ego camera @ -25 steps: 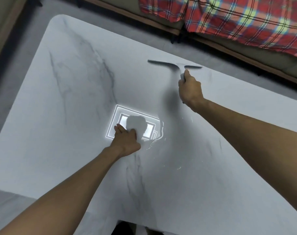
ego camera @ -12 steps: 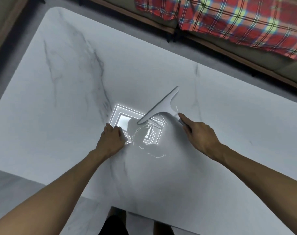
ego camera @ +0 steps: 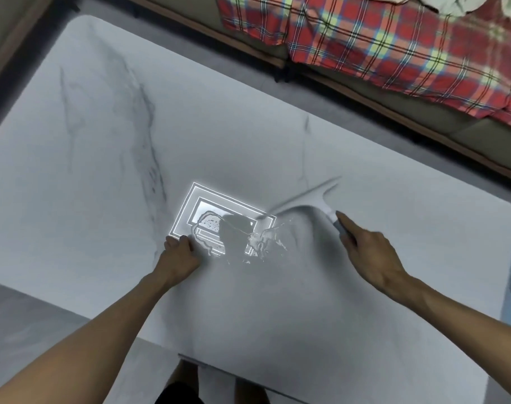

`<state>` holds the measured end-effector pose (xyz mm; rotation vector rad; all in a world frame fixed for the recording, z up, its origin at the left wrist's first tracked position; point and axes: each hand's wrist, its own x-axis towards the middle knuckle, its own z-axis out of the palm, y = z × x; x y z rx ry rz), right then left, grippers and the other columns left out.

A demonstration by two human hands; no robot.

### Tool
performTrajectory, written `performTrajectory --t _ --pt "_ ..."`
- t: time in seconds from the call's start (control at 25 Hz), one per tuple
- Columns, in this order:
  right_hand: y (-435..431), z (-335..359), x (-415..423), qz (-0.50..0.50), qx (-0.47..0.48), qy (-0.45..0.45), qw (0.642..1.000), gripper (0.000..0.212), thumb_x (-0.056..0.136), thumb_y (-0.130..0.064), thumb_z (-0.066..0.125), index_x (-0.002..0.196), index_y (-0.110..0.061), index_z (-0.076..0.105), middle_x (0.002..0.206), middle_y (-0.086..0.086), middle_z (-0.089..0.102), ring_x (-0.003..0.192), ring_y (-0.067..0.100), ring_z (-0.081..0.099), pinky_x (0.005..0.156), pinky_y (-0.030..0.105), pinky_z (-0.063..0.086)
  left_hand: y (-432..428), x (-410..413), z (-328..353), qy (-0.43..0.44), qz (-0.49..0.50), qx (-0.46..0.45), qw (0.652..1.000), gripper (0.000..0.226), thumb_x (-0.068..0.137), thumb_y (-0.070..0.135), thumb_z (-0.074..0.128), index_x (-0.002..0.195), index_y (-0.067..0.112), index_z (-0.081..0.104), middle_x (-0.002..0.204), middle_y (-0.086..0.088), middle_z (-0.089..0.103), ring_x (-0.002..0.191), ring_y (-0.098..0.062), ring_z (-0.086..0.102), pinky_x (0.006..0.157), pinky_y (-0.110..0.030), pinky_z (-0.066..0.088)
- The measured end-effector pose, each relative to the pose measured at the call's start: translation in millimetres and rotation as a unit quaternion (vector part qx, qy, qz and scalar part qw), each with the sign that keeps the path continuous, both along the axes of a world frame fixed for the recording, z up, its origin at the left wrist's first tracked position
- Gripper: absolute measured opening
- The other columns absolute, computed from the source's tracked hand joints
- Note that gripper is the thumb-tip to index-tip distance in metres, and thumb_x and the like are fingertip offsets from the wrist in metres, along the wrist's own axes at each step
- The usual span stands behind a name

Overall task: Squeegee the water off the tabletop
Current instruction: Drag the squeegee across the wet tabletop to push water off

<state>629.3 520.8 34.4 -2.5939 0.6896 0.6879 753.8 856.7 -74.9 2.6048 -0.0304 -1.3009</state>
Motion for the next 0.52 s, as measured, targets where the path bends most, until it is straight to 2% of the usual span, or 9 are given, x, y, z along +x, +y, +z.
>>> performTrajectory --t 0.08,0.16,0.24,0.28,0.36,0.44,0.52 --pt "1.8 -3.9 50.0 -0.04 0.02 -0.076 0.996 0.041 0.101 -0.035 0.037 0.141 -0.03 0.039 0.108 0.016 0.068 0.098 0.043 0.06 0.082 0.043 0.048 -3.1 2.3 -1.5 0.016 0.008 0.006 1.0 0.036 0.087 0.007 0.044 0.123 0.002 0.043 0.14 -0.032 0.032 0.13 -0.043 0.037 0.09 -0.036 0.031" --pt "6.4 -24.8 116.1 -0.092 0.066 -0.114 0.987 0.03 0.1 -0.033 0.035 0.123 -0.023 0.049 0.105 0.015 0.066 0.096 0.042 0.059 0.083 0.046 0.048 -2.5 4.8 -2.7 0.035 0.01 0.01 0.999 0.041 0.087 0.009 0.047 0.127 0.001 0.041 0.144 -0.039 0.025 0.137 -0.049 0.029 0.104 -0.042 0.032" --pt "14.3 -47.4 188.0 -0.18 0.105 -0.118 0.971 0.023 0.095 -0.033 0.03 0.106 -0.022 0.048 0.1 0.014 0.062 0.086 0.033 0.058 0.08 0.05 0.053 -0.4 6.0 -5.4 0.042 0.013 0.005 0.999 0.045 0.088 0.012 0.05 0.131 0.0 0.041 0.146 -0.036 0.024 0.136 -0.049 0.03 0.108 -0.046 0.033" --pt "20.2 -55.4 221.0 -0.223 0.119 -0.126 0.959 0.021 0.094 -0.03 0.03 0.105 -0.024 0.047 0.102 0.014 0.06 0.085 0.029 0.056 0.077 0.048 0.054 0.5 7.2 -5.5 0.038 0.017 0.002 0.999 0.047 0.089 0.012 0.051 0.133 0.001 0.041 0.147 -0.033 0.026 0.135 -0.049 0.033 0.108 -0.047 0.034" --pt "33.7 -64.0 267.3 -0.274 0.15 -0.131 0.941 0.019 0.095 -0.023 0.031 0.107 -0.025 0.045 0.103 0.012 0.053 0.085 0.027 0.053 0.062 0.035 0.05 0.2 9.2 -5.4 0.019 0.011 -0.006 1.0 0.049 0.089 0.011 0.052 0.135 0.001 0.041 0.147 -0.029 0.028 0.132 -0.047 0.037 0.107 -0.048 0.037" --pt "51.4 -64.8 286.7 -0.279 0.153 -0.109 0.942 0.023 0.096 -0.019 0.03 0.11 -0.02 0.048 0.101 0.01 0.049 0.08 0.028 0.05 0.05 0.029 0.041 1.7 9.9 -5.5 0.02 -0.008 -0.008 1.0 0.05 0.089 0.009 0.052 0.136 0.0 0.039 0.147 -0.029 0.027 0.134 -0.048 0.034 0.109 -0.047 0.035" --pt "75.6 -63.7 282.4 -0.205 0.123 -0.101 0.966 0.022 0.093 -0.013 0.031 0.101 -0.022 0.049 0.102 0.012 0.05 0.082 0.032 0.05 0.058 0.035 0.045 5.5 8.6 -2.7 0.04 -0.046 -0.004 0.998 0.048 0.088 0.006 0.049 0.134 -0.002 0.036 0.148 -0.029 0.026 0.141 -0.045 0.024 0.113 -0.044 0.028"
